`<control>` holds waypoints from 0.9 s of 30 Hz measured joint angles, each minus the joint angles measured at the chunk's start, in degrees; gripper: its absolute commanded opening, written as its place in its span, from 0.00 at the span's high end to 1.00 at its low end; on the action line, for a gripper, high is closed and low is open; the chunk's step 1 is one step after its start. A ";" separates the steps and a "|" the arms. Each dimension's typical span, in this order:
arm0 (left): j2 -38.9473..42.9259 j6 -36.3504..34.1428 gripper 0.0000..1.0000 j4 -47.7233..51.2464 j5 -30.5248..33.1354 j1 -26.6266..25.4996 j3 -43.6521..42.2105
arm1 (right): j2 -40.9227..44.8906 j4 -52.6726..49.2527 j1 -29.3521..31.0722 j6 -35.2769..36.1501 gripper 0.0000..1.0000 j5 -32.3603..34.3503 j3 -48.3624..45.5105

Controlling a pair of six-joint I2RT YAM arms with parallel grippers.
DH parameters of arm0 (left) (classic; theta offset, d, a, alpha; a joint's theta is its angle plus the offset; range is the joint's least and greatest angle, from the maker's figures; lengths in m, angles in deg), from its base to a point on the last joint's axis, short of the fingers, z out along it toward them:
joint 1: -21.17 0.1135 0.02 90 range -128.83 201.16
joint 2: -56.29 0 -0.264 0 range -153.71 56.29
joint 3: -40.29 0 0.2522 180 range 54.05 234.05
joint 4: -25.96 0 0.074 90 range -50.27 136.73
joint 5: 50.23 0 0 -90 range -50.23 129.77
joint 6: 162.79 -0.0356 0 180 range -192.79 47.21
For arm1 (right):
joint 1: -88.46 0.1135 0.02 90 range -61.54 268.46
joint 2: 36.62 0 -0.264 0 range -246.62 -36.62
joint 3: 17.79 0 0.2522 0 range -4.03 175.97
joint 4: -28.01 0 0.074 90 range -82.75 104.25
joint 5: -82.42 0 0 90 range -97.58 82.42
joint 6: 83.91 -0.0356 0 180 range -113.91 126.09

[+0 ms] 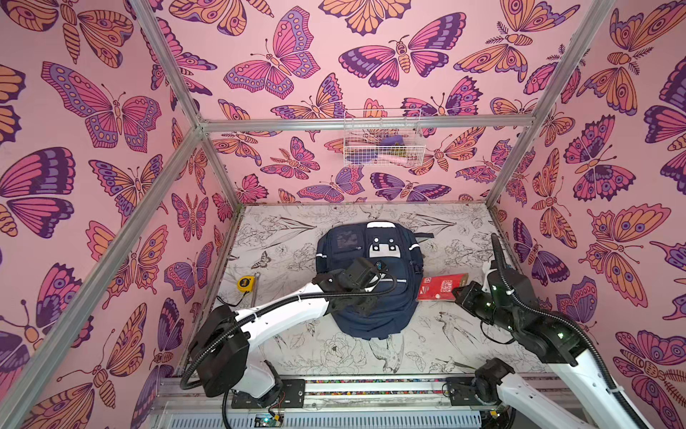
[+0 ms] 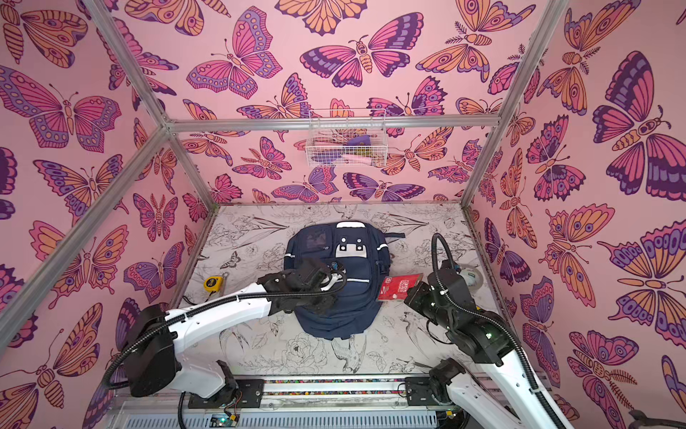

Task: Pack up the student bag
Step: 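Carry the red pouch beside the bag with right while left grips the pocket edge, then bring the red pouch to the front pocket opening held by the left gripper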

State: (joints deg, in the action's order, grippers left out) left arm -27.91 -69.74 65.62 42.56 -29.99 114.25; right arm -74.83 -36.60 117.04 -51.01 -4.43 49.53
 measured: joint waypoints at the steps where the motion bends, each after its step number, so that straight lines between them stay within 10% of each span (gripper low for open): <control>1: 0.07 -0.07 0.71 0.13 0.42 0.00 0.09 | -0.04 0.02 0.00 0.04 1.00 0.04 0.20; 8: 1.92 -0.11 1.00 -0.42 3.10 0.98 1.36 | -3.13 1.86 0.00 0.63 1.00 -1.22 1.18; 27: 2.25 4.96 1.00 -5.11 -3.43 7.96 3.52 | 0.17 16.55 3.87 -3.08 1.00 -10.27 -7.21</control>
State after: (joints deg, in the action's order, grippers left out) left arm -25.66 -64.78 60.50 39.13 -22.04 117.77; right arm -74.66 -20.05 120.90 -54.09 -14.70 42.32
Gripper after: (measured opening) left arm 0.062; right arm 0.063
